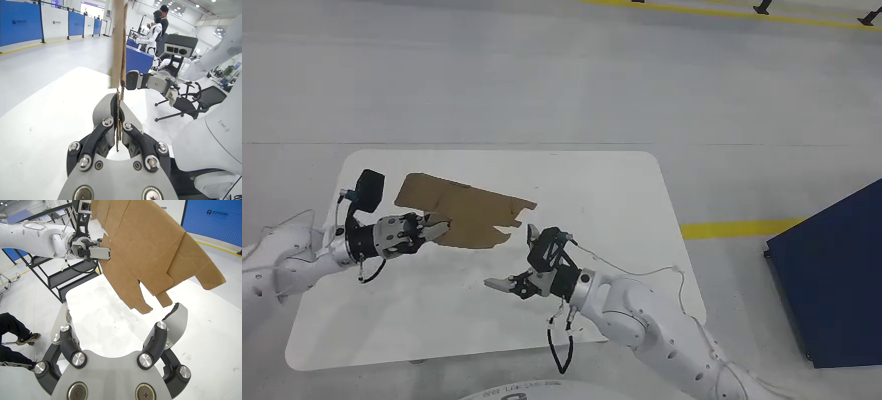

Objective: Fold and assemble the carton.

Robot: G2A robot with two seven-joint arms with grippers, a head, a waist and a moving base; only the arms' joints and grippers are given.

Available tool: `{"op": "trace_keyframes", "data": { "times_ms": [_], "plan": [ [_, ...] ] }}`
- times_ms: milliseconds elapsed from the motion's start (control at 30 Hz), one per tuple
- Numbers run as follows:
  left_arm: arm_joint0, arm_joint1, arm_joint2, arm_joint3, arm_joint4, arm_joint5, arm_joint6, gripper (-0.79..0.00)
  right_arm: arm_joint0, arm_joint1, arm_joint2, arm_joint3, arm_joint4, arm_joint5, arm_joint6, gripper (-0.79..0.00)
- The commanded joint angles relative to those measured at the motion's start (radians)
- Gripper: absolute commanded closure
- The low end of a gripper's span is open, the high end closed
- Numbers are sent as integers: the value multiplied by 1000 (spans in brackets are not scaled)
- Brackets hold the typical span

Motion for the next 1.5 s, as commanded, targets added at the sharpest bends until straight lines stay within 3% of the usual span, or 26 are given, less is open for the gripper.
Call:
{"op": "trace_keyframes", "data": {
  "times_ms": [0, 233, 400, 467, 567, 733, 833, 1467],
  "plan": [
    [1, -14, -5, 16, -3, -9, -15, 0, 6, -3, 2, 5, 11, 0, 0, -785],
    [9, -44, -32, 54, 31, 32, -97, 0, -9, -5, 22, 8, 43, -74, -80, -785],
    [23, -63, -36, 32, 64, 42, -175, 0, -24, -5, 55, 36, 56, -196, -240, -785],
    [28, -73, -34, 21, 72, 60, -208, 0, -21, -9, 69, 61, 64, -171, -300, -785],
    [37, -89, -33, 8, 70, 70, -237, 0, 7, -18, 48, 79, 74, -148, -277, -785],
    [44, -112, -46, 38, 21, -34, -213, 0, 57, -33, 4, 95, 94, -130, -206, -785],
    [47, -123, -54, 53, 20, -42, -213, 0, 81, -42, -23, 101, 86, -114, -177, -785],
    [97, -168, -133, 119, -1, -42, -181, 0, 112, -54, -51, 110, 104, -235, -47, -785]
  ]
}}
